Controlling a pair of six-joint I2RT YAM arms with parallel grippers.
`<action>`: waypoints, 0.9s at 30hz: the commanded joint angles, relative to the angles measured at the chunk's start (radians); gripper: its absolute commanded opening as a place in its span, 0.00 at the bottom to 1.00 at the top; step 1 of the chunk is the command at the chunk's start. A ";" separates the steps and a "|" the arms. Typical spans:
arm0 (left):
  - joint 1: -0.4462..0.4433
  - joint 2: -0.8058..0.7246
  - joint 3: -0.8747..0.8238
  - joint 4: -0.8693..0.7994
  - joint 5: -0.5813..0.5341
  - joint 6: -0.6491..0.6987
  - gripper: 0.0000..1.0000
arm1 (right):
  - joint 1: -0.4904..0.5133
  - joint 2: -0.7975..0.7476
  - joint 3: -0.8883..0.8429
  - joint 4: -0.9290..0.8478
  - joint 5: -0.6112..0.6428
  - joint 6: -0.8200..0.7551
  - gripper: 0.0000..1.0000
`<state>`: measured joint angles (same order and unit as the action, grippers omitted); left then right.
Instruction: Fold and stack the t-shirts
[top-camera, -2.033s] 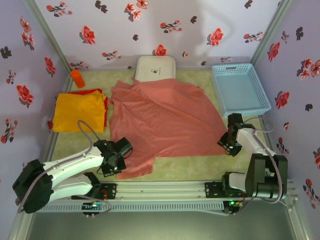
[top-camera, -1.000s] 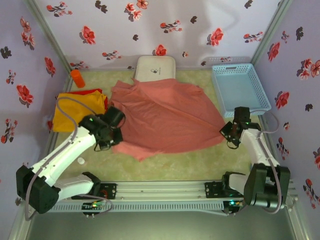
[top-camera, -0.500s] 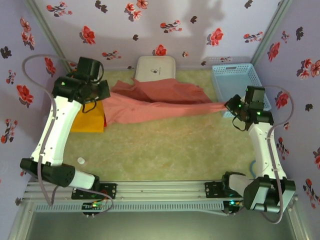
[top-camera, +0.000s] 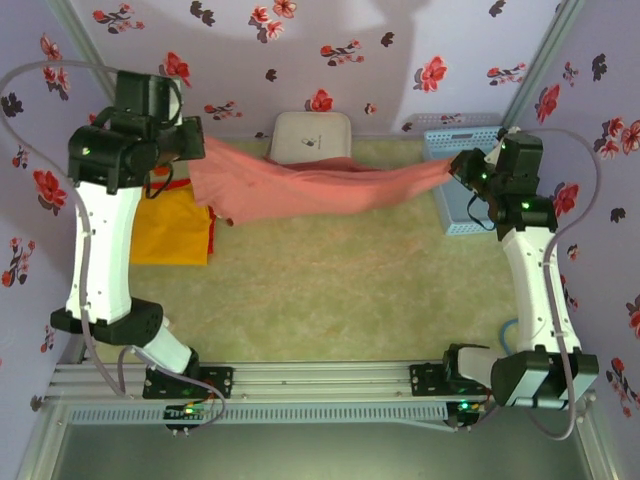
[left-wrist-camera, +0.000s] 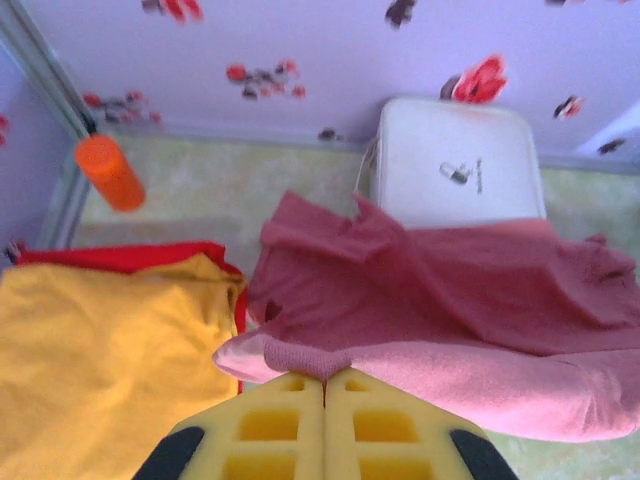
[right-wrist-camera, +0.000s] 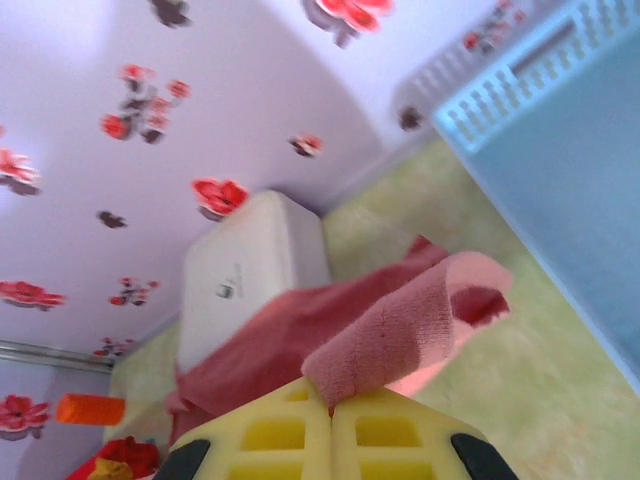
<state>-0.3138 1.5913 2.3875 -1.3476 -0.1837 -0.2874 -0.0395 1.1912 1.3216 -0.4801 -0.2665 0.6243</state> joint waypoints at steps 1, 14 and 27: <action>0.009 -0.052 0.057 0.007 -0.012 0.112 0.00 | 0.026 -0.062 0.045 0.104 0.027 -0.041 0.00; 0.009 -0.343 -0.027 0.328 0.049 0.331 0.00 | 0.069 -0.234 0.103 0.233 0.130 -0.110 0.00; 0.009 -0.565 -0.143 0.574 0.315 0.397 0.00 | 0.070 -0.460 0.106 0.270 0.152 -0.188 0.00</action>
<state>-0.3130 1.0363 2.2375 -0.8829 0.0677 0.0761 0.0261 0.7628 1.3991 -0.2577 -0.1520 0.4793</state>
